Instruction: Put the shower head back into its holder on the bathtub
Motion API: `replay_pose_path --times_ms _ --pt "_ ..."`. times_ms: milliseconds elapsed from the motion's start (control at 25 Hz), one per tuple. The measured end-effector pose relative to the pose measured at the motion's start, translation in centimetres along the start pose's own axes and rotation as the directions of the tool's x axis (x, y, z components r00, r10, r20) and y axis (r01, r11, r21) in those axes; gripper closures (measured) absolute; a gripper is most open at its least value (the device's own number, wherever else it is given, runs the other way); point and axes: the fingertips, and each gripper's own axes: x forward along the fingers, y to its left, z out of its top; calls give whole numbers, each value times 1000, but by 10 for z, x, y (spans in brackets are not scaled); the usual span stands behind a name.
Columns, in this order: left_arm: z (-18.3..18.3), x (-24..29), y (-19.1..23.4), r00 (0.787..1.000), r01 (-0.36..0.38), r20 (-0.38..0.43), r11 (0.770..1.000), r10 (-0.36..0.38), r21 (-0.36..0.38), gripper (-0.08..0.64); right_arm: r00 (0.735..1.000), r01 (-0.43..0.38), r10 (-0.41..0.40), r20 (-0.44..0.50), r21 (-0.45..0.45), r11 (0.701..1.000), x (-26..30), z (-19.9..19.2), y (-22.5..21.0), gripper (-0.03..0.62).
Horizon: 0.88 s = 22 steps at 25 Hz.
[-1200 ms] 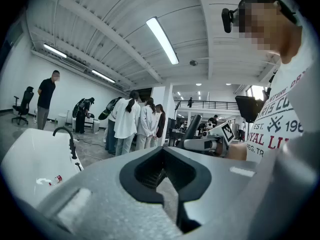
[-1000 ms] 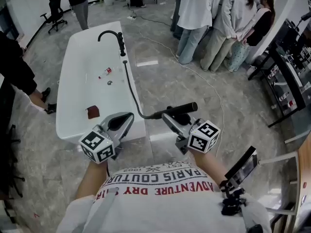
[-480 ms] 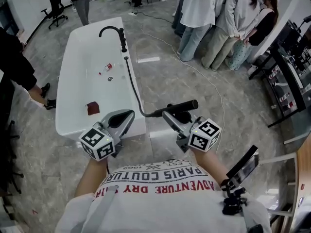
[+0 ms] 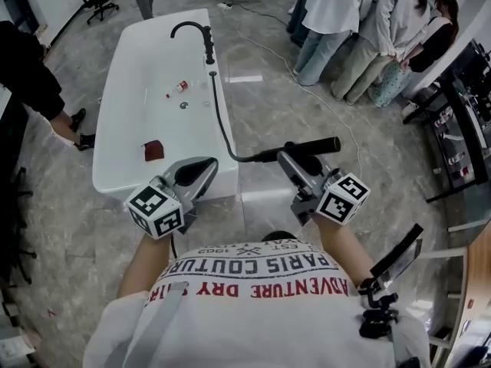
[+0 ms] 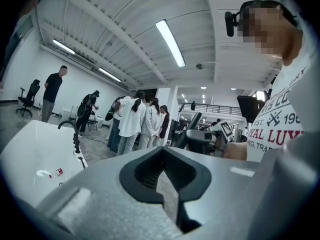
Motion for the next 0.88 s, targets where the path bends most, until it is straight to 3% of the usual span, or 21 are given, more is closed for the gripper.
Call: replay_pose_path --times_ms 320,680,880 --pt "-14 17 13 1000 6 -26 999 -7 -39 558 998 11 -13 63 31 999 -3 20 -13 456" --pt "-23 97 46 988 -22 -151 1000 20 -9 558 992 -31 14 123 144 989 18 61 -107 456" --pt "-25 127 78 984 -75 -165 997 71 -17 558 988 -82 57 145 172 982 40 79 -150 456"
